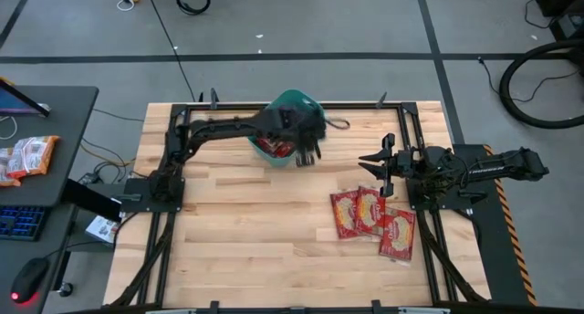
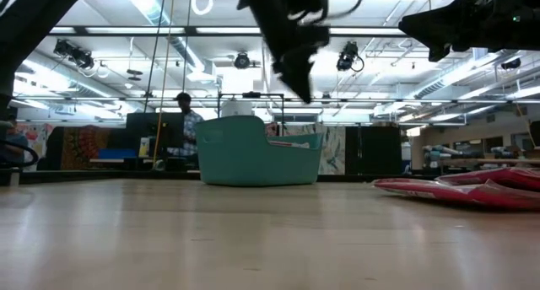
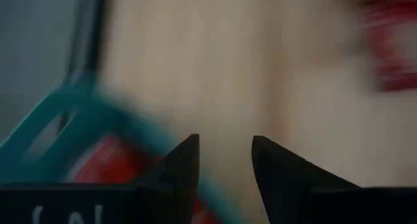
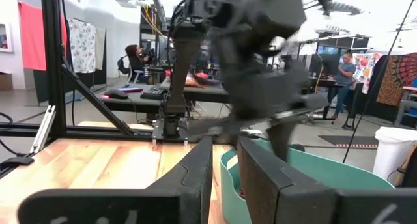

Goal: Sort popcorn bags into baskets
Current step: Put the popcorn bag into the green bin

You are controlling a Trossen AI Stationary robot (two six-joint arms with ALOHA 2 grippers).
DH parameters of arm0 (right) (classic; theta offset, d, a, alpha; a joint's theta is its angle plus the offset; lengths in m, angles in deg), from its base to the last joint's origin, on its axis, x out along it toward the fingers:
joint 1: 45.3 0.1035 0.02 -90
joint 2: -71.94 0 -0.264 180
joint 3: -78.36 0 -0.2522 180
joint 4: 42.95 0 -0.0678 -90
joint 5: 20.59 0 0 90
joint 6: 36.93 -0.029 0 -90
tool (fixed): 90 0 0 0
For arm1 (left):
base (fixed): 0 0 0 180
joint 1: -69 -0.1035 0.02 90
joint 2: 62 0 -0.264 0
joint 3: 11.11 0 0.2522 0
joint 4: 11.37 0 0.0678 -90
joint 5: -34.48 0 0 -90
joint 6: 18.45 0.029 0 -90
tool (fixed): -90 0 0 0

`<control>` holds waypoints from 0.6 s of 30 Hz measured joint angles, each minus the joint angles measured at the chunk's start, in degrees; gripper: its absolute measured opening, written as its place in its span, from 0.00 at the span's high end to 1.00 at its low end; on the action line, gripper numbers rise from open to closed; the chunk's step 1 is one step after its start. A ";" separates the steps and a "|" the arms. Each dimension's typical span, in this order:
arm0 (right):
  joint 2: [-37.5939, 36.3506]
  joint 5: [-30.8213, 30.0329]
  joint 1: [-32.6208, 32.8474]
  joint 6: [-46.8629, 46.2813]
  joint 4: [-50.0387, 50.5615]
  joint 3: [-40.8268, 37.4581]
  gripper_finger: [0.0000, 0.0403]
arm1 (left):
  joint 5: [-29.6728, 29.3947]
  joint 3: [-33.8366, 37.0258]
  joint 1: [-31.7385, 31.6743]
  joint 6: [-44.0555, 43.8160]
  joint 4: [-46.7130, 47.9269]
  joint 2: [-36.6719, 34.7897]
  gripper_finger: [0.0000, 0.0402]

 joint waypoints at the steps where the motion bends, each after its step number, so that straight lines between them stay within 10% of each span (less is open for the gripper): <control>1: -0.02 0.00 0.00 0.02 0.02 0.00 0.81 | 2.47 -0.10 1.00 2.56 -1.44 0.41 0.64; 18: -0.75 -1.95 0.02 1.53 1.18 0.02 0.81 | 6.03 0.13 15.24 33.59 -11.74 11.64 0.64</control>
